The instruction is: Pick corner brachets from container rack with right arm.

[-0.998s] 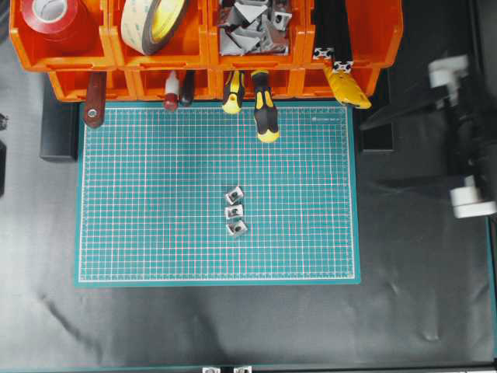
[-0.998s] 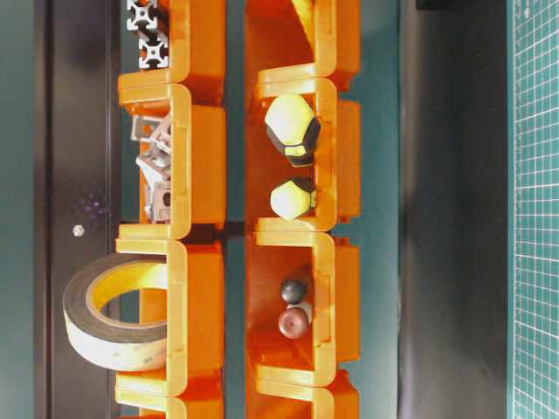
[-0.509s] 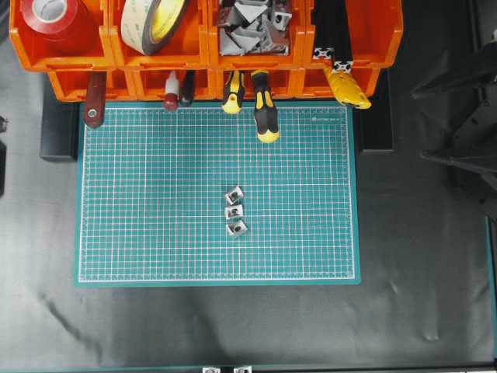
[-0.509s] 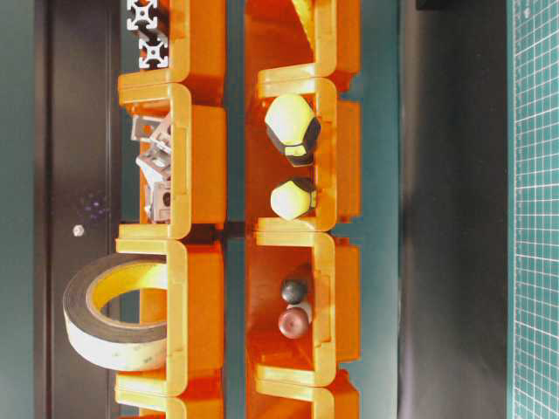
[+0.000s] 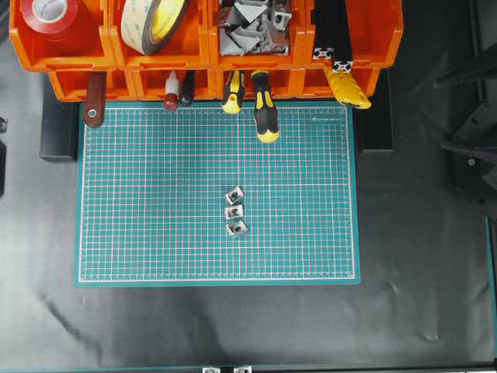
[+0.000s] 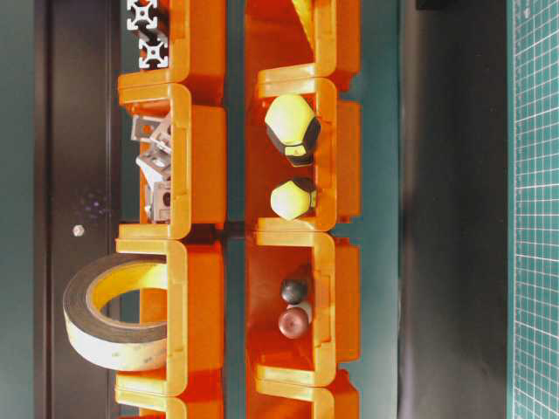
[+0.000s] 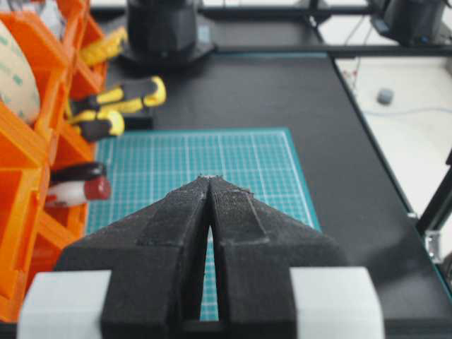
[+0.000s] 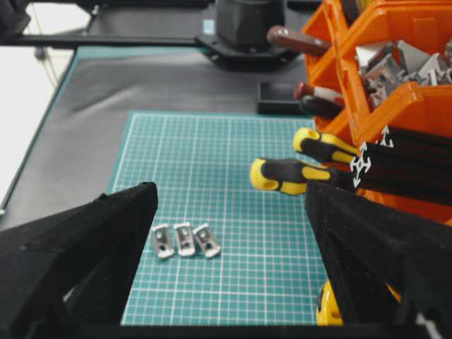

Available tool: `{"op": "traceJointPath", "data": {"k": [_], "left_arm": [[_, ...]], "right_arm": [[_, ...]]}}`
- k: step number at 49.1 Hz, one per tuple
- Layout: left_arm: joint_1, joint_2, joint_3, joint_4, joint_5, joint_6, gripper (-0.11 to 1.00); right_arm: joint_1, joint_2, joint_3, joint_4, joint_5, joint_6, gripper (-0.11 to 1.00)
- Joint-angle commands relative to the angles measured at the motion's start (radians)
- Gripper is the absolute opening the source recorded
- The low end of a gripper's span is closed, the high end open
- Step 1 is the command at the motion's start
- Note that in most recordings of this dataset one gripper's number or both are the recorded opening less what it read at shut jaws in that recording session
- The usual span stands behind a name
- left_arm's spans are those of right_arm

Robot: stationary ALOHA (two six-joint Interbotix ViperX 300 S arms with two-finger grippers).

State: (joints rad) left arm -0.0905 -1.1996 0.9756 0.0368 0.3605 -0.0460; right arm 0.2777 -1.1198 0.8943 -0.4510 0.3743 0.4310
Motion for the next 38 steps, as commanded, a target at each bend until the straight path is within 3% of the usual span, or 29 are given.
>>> {"op": "traceJointPath", "data": {"k": [1, 21, 38], "left_arm": [[-0.002, -0.012, 0.012, 0.003, -0.021, 0.009, 0.00], [-0.006, -0.018, 0.120, 0.003, -0.255, 0.018, 0.00], [-0.003, -0.029, 0.115, 0.003, -0.256, 0.003, 0.00]], "right_arm": [[-0.002, -0.002, -0.008, -0.003, 0.006, 0.002, 0.81], [-0.002, -0.086, 0.132, 0.015, -0.064, 0.005, 0.81], [-0.002, -0.153, 0.164, 0.025, -0.104, 0.006, 0.81]]}}
